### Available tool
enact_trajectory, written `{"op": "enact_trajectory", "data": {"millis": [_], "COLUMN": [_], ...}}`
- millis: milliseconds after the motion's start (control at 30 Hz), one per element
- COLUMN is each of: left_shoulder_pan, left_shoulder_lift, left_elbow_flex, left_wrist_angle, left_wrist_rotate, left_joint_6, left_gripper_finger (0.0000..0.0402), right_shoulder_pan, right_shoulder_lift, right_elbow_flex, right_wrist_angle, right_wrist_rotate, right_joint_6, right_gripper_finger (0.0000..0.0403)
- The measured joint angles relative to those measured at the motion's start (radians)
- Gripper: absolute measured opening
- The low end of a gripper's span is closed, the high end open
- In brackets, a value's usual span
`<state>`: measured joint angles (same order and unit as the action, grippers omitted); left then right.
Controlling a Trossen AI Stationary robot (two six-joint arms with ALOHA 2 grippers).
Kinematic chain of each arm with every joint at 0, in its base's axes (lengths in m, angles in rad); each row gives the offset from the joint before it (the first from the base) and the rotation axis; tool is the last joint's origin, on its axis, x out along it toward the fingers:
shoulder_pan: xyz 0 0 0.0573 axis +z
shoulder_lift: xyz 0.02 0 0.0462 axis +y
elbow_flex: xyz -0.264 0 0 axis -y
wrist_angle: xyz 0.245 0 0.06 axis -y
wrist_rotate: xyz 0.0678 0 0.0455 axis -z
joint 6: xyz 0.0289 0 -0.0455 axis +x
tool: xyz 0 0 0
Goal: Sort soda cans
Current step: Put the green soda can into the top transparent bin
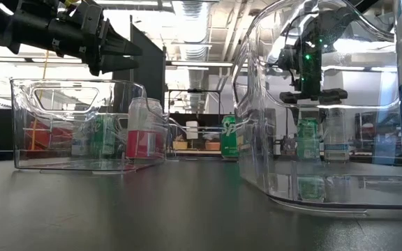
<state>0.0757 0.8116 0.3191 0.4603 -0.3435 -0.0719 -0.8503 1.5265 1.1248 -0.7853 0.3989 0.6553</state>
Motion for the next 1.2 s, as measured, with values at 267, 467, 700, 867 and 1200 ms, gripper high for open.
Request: {"op": "enact_trajectory", "data": {"millis": [267,467,700,867,1200], "left_shoulder_pan": [0.0,0.0,0.0,0.0,0.0], "left_shoulder_lift": [0.0,0.0,0.0,0.0,0.0], "left_elbow_flex": [0.0,0.0,0.0,0.0,0.0], "left_wrist_angle": [0.0,0.0,0.001,0.001,0.002], "left_wrist_rotate": [0.0,0.0,0.0,0.0,0.0], "left_joint_6": [0.0,0.0,0.014,0.015,0.025], "left_gripper_finger": [0.0295,0.0295,0.0295,0.0295,0.0295], "right_shoulder_pan": [0.027,0.04,0.046,0.049,0.118], "right_shoulder_lift": [0.0,0.0,0.0,0.0,-0.002], "right_elbow_flex": [0.0,0.0,0.0,0.0,0.0], "right_wrist_angle": [-0.001,-0.002,-0.016,-0.018,-0.014], "right_wrist_rotate": [0.026,0.048,0.057,0.075,0.099], "right_joint_6": [0.051,0.087,0.132,0.173,0.201], "right_gripper_finger": [0.04,0.04,0.04,0.04,0.04]}}
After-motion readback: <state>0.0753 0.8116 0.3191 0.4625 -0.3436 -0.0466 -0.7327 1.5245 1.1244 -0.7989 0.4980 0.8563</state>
